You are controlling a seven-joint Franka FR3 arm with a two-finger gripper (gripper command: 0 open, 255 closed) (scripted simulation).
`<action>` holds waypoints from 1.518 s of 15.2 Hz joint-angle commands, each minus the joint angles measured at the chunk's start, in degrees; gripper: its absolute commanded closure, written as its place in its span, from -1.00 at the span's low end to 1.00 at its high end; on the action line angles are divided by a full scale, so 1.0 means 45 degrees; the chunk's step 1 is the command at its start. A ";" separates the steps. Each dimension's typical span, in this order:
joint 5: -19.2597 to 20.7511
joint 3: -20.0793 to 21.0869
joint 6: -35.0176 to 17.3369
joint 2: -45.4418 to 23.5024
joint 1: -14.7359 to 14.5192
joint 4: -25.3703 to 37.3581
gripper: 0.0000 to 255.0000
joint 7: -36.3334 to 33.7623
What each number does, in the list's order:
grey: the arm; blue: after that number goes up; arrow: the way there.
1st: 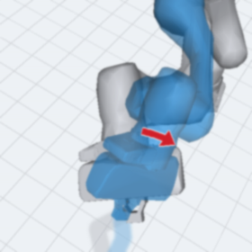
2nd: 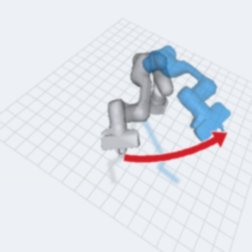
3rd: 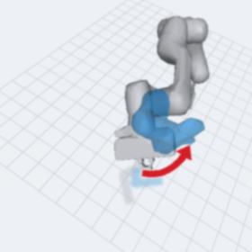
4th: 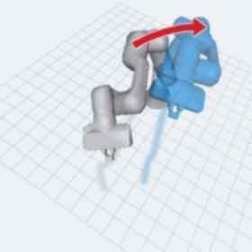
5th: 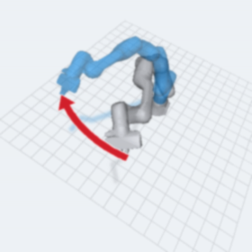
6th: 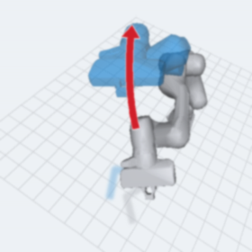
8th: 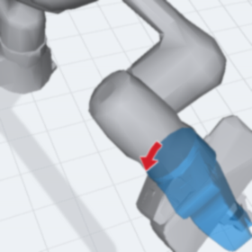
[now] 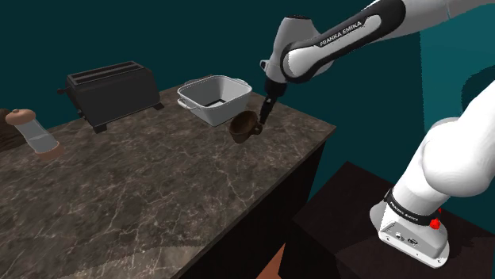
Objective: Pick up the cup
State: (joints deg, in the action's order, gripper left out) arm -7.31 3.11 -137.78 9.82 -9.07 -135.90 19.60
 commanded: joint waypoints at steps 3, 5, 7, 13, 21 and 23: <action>0.0085 0.0158 -0.0898 -0.1090 -0.0163 0.0347 -1.00 0.0289; 0.0055 0.0163 -0.1251 -0.1295 -0.0171 0.0197 -1.00 0.0327; 0.0023 0.0169 -0.1604 -0.1510 -0.0179 0.0060 -1.00 0.0368; -0.0011 0.0182 -0.2036 -0.1814 -0.0194 -0.0068 1.00 0.0404; -0.0022 0.0176 -0.2058 -0.1805 -0.0190 -0.0101 1.00 0.0424; 0.0014 0.0170 -0.1705 -0.1572 -0.0182 0.0019 1.00 0.0380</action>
State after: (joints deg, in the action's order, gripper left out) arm -7.35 3.88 -146.14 2.47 -9.89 -136.23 21.44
